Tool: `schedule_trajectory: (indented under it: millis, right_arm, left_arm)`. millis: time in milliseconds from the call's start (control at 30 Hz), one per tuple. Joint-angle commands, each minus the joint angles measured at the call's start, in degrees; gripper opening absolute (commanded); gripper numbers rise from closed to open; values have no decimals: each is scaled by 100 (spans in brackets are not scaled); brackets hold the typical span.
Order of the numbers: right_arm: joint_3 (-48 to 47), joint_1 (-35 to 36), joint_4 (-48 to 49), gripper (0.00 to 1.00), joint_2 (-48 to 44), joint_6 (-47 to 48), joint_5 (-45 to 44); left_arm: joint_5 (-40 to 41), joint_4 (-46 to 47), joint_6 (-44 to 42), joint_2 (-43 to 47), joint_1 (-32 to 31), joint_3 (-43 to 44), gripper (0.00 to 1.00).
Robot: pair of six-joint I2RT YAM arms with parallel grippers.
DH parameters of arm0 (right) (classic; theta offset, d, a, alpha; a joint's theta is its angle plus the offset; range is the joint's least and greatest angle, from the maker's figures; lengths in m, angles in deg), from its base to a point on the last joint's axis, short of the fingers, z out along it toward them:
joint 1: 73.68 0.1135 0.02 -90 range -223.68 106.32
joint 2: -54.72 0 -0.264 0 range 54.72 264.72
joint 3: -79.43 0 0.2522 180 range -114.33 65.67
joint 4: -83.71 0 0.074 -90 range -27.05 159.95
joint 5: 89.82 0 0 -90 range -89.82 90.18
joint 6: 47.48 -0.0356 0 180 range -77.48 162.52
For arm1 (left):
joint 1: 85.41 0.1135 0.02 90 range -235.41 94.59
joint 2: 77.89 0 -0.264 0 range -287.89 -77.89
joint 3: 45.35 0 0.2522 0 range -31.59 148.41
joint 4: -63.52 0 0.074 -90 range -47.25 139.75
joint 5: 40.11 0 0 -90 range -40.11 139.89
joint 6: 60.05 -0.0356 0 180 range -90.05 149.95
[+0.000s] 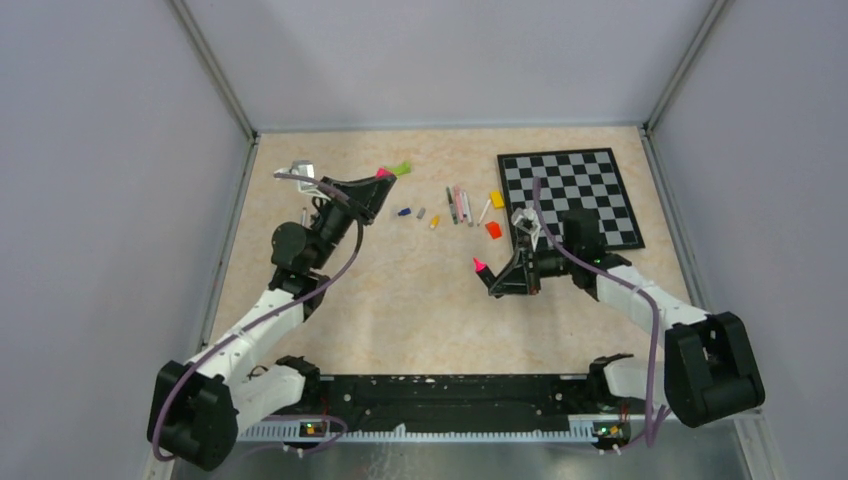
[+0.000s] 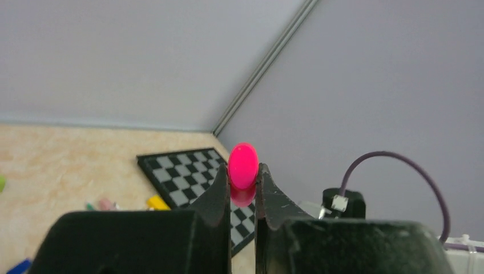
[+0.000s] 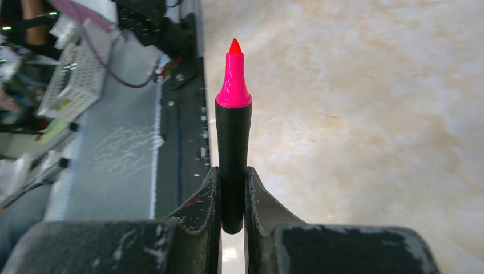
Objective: Open the pen caps
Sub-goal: Open the pen cap from the pen, then place the pen at the center of the board, then place the pen cap at the center of the board.
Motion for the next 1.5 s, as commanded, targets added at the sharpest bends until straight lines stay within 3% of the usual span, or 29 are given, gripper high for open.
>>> schedule_trajectory:
  millis: [0,100,200,467,700,900,1333,1467]
  right_arm:
    - [-213,-434,-590,0,-403,1060,-915]
    - [-196,-535,-610,0,-402,1118,-1231]
    - [-186,-534,-537,0,-275,998,-1378]
    - [-286,-507,-103,0,279,90,-1944]
    - [-451,-132,305,0,726,-722,-2514]
    - [-715,-6,316,0,1159,-998,-2474]
    - [-1507,467,318,1,2334,-1978,-2799]
    - [-1798,615,192,1,2696,-2043,-2847]
  left_arm:
    - [-421,-2563,-296,494,103,58,0]
    - [-270,-3856,-539,525,116,99,0]
    - [-91,-4550,-598,361,113,91,0]
    - [317,-5150,-699,-451,112,236,0]
    - [923,-6323,-758,-1663,113,1087,0]
    - [1226,-6596,-1013,-2736,126,1697,0]
    - [1253,-6951,-1329,-3747,155,2282,5]
    - [1246,-7116,-1449,-3948,191,2388,14]
